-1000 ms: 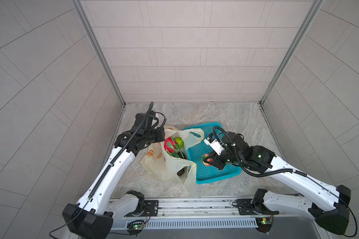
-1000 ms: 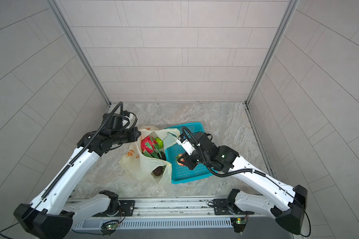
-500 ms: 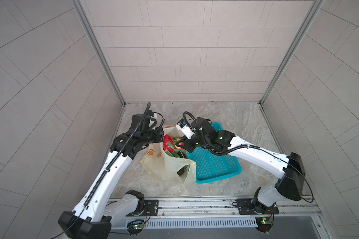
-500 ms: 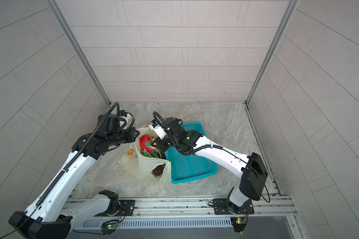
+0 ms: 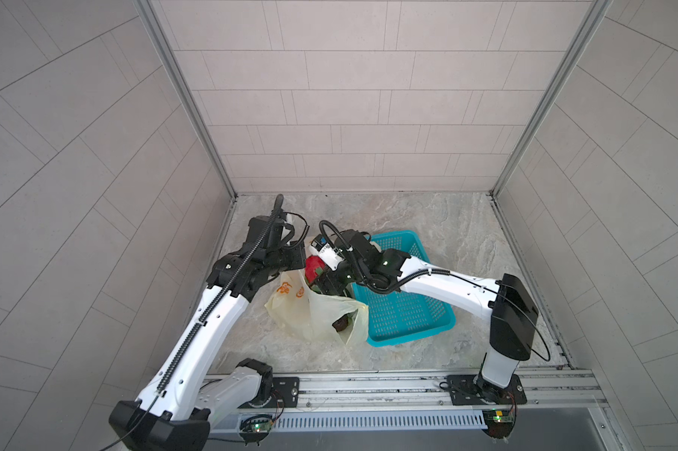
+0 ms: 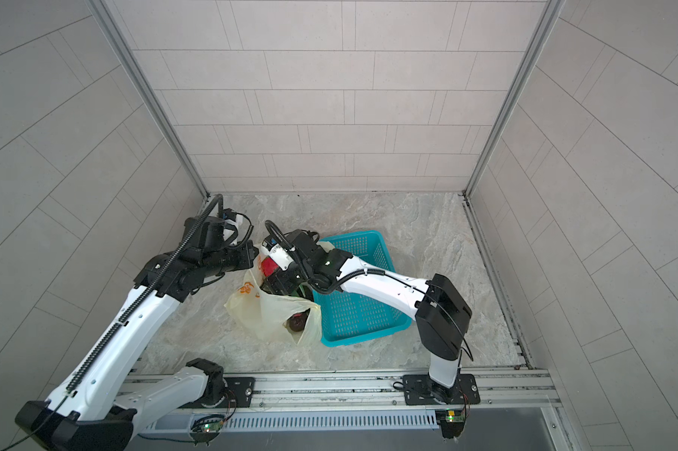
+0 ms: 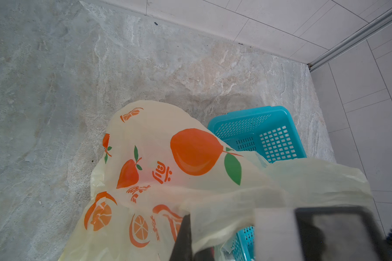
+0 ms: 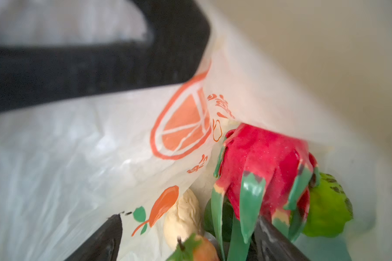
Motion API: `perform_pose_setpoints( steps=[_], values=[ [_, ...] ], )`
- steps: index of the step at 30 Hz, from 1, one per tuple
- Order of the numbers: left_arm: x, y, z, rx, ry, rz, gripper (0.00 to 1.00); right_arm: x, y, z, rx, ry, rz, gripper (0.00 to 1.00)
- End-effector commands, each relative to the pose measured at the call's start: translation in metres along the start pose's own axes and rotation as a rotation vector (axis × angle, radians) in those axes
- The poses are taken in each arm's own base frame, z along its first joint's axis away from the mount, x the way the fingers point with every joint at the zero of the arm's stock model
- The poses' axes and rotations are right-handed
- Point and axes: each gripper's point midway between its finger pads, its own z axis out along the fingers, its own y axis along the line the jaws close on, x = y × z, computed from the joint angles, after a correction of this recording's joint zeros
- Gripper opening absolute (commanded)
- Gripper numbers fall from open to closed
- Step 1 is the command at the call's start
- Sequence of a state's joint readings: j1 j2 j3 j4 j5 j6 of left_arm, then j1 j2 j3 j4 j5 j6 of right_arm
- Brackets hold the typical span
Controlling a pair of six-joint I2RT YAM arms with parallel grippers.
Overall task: Place the fruits into the plastic bag
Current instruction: Place the fruit in the plastic bag, then move the bin to the middle-right of the table.
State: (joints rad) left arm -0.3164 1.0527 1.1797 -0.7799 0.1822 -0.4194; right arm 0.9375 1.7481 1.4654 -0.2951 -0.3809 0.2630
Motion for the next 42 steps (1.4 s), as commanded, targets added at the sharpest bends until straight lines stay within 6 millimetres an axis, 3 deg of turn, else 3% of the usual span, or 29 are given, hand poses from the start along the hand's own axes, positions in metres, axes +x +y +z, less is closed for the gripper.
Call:
perform_pose_setpoints(
  steps=[1, 8, 11, 13, 16, 18, 20, 22, 25, 29, 33, 37, 42],
  values=[
    [-0.01, 0.003, -0.004, -0.024, -0.037, -0.012, 0.0, -0.018, 0.012, -0.043, -0.004, -0.08, -0.062, 0.87],
    [-0.008, 0.005, -0.001, -0.034, -0.035, -0.023, 0.0, 0.006, 0.019, -0.106, 0.022, -0.119, -0.095, 0.86],
    [-0.008, 0.006, 0.001, -0.041, -0.03, -0.024, 0.0, 0.014, 0.01, -0.142, 0.103, -0.191, -0.074, 0.86],
    [-0.009, 0.006, 0.002, -0.039, -0.034, -0.023, 0.0, 0.017, -0.008, -0.167, 0.195, -0.251, -0.036, 0.87],
    [-0.009, 0.007, 0.004, -0.046, -0.036, -0.028, 0.0, 0.031, -0.053, -0.21, 0.391, -0.352, 0.091, 0.87],
    [-0.008, 0.008, 0.005, -0.05, -0.031, -0.031, 0.0, 0.05, -0.093, -0.236, 0.55, -0.414, 0.223, 0.87],
    [-0.007, 0.008, 0.006, -0.045, -0.03, -0.035, 0.0, 0.072, -0.125, -0.25, 0.643, -0.437, 0.357, 0.86],
    [-0.007, 0.008, 0.005, -0.046, -0.029, -0.035, 0.0, 0.091, -0.145, -0.246, 0.648, -0.417, 0.467, 0.84],
    [-0.009, 0.006, 0.005, -0.042, -0.031, -0.03, 0.0, 0.111, -0.152, -0.205, 0.565, -0.275, 0.51, 0.81],
    [-0.011, 0.005, 0.004, -0.04, -0.036, -0.037, 0.0, 0.137, -0.147, -0.138, 0.37, -0.088, 0.593, 0.79],
    [-0.009, 0.007, 0.002, -0.042, -0.037, -0.042, 0.0, 0.166, -0.164, -0.11, 0.39, 0.04, 0.688, 0.78],
    [-0.008, 0.007, -0.001, -0.045, -0.04, -0.04, 0.0, 0.199, -0.186, -0.109, 0.476, 0.122, 0.827, 0.79],
    [-0.009, 0.007, 0.0, -0.044, -0.047, -0.038, 0.0, 0.227, -0.218, -0.145, 0.626, 0.127, 0.909, 0.79]
  ],
)
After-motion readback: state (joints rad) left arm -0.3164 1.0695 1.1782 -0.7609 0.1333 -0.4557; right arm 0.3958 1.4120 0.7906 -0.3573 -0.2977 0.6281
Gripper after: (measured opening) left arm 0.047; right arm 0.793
